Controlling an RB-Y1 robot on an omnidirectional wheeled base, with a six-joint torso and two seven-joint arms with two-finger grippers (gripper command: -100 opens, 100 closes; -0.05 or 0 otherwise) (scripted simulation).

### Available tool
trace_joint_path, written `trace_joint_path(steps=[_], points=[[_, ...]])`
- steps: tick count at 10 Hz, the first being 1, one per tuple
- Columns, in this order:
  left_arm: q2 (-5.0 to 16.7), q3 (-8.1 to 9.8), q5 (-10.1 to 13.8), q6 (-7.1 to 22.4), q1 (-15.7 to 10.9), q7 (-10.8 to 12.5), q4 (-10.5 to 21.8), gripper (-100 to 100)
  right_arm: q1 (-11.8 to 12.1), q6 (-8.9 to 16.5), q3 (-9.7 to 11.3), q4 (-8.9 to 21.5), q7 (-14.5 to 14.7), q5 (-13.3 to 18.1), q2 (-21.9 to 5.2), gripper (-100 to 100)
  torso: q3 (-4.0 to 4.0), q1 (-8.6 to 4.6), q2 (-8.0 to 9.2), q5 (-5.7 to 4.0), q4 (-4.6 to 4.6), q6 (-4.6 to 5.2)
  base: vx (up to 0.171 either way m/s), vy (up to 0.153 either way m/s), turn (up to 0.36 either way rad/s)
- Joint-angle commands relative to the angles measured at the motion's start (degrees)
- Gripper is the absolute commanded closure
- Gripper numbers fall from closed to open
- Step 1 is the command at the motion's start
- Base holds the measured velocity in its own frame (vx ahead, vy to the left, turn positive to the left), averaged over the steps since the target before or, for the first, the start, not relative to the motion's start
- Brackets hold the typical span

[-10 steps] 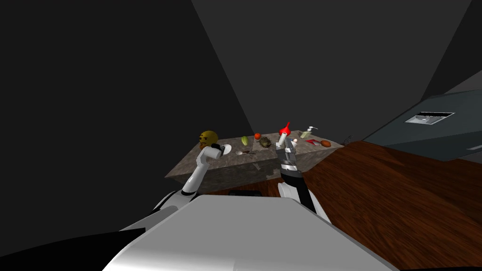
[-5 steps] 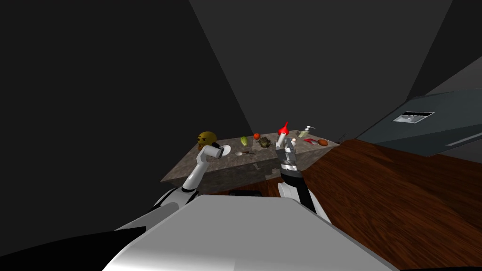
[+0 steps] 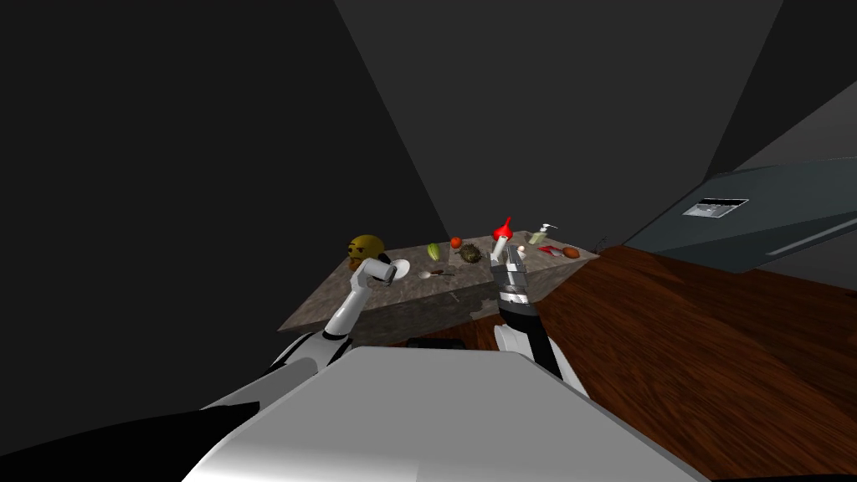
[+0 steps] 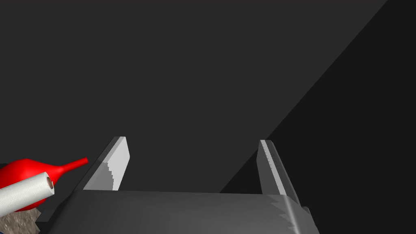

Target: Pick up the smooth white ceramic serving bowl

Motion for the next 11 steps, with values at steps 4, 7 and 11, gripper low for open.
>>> trace_joint_path(steps=[4, 7, 11], points=[[-0.6, -0.02, -0.7, -3.7, 0.4, -0.5, 3.4, -100, 0.0, 0.0, 0.0, 0.0, 0.0, 0.0, 0.0, 0, 0.00, -0.03, 0.00, -0.01, 0.00, 0.01, 0.011, 0.003, -0.014], [-0.6, 0.02, -0.8, -4.0, 0.4, -0.6, 3.7, 100, 0.0, 0.0, 0.0, 0.0, 0.0, 0.0, 0.0, 0, 0.02, -0.04, 0.03, -0.01, 0.01, 0.00, 0.007, 0.002, -0.006], [-0.6, -0.02, -0.7, -3.9, 0.4, -0.6, 3.8, 100, 0.0, 0.0, 0.0, 0.0, 0.0, 0.0, 0.0, 0, 0.07, -0.07, 0.08, -0.03, 0.06, -0.02, 0.000, 0.000, 0.000]])
